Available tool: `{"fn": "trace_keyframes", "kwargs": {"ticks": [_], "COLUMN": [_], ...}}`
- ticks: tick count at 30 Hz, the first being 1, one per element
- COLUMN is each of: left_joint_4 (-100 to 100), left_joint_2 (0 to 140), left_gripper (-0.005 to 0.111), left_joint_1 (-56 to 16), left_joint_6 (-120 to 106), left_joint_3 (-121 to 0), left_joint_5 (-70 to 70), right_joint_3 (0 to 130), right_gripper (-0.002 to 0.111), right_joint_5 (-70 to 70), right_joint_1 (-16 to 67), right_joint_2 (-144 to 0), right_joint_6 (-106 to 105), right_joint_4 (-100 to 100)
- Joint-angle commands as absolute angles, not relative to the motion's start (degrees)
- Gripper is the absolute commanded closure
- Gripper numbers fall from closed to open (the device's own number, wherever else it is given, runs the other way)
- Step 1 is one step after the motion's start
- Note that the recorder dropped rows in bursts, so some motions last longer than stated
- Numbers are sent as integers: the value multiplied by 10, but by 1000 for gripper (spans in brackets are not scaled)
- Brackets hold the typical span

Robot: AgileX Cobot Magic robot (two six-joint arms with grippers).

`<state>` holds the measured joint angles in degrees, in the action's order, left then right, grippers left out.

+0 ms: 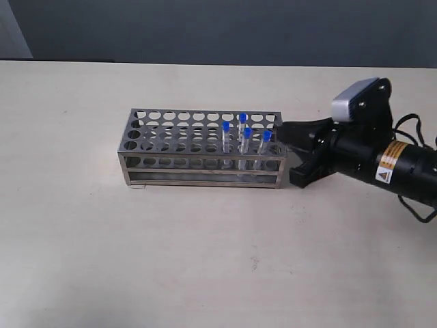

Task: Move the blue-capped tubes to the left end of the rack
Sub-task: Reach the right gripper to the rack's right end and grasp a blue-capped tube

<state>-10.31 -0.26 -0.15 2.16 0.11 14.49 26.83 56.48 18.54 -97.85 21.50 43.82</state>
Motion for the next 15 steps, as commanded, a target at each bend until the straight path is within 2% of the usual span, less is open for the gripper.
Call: {"fn": "trace_keyframes", "kwargs": {"ticks": [1, 3, 15], "left_joint_4": [-102, -102, -102], "left_joint_2": [0, 0, 0], "left_gripper": [106, 106, 106], "left_joint_1": [-5, -5, -5], "left_joint_6": [24, 24, 24], "left_joint_3": [0, 0, 0], "left_joint_5": [137, 137, 137], "right_joint_3": [266, 266, 273], "right_gripper": [65, 59, 62], "right_joint_5": [646, 651, 650], "right_joint_1": [188, 188, 188], "right_joint_2": [-1018, -1023, -1061], "right_joint_6": [193, 190, 133], "right_joint_4": [482, 474, 409]}}
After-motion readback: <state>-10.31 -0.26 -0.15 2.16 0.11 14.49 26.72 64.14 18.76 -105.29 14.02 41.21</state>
